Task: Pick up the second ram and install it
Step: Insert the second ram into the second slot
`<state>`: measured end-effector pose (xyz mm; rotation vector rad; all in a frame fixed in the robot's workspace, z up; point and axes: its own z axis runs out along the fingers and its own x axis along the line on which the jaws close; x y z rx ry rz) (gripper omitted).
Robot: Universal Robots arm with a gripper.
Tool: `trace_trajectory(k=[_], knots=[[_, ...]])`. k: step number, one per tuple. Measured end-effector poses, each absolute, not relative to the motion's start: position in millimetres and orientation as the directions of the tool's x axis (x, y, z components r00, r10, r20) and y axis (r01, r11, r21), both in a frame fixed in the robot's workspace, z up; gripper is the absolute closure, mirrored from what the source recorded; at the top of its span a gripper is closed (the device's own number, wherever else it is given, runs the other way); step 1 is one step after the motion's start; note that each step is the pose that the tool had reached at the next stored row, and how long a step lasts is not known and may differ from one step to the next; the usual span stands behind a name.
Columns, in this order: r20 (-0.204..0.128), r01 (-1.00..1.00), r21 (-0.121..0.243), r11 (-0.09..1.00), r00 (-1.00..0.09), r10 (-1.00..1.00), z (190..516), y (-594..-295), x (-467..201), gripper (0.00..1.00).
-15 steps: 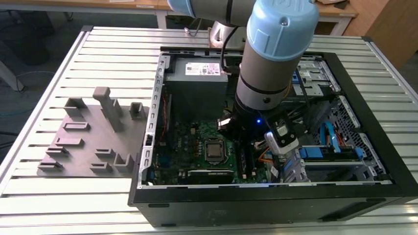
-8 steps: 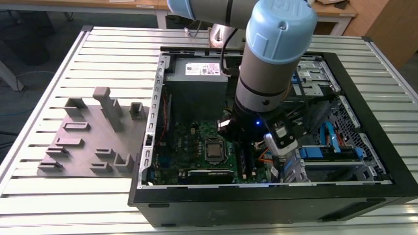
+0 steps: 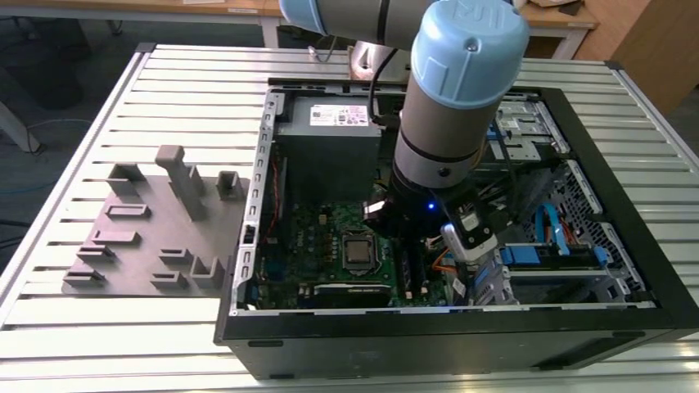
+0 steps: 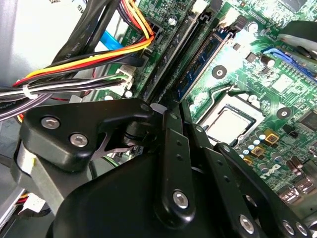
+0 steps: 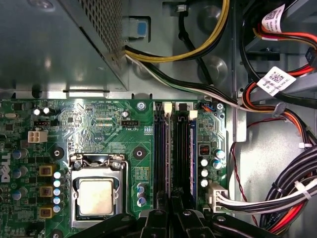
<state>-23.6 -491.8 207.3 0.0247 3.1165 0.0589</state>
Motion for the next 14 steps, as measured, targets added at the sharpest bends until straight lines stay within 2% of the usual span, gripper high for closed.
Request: trace_trajectory(k=[2, 3, 11, 13, 14], knots=[[-0.024, 0.015, 0.038, 0.999, -1.000, 0.016, 207.2, -491.8, -23.6, 0.88], [-0.024, 0.015, 0.038, 0.999, -1.000, 0.016, 207.2, -491.8, -23.6, 0.82], [-0.024, 0.015, 0.038, 0.999, -1.000, 0.016, 235.5, -490.9, -23.6, 0.82], [-0.024, 0.015, 0.038, 0.999, -1.000, 0.016, 244.4, -490.0, -23.6, 0.83], [-0.024, 0.015, 0.038, 0.999, -1.000, 0.016, 248.8, -489.2, -23.7, 0.89]])
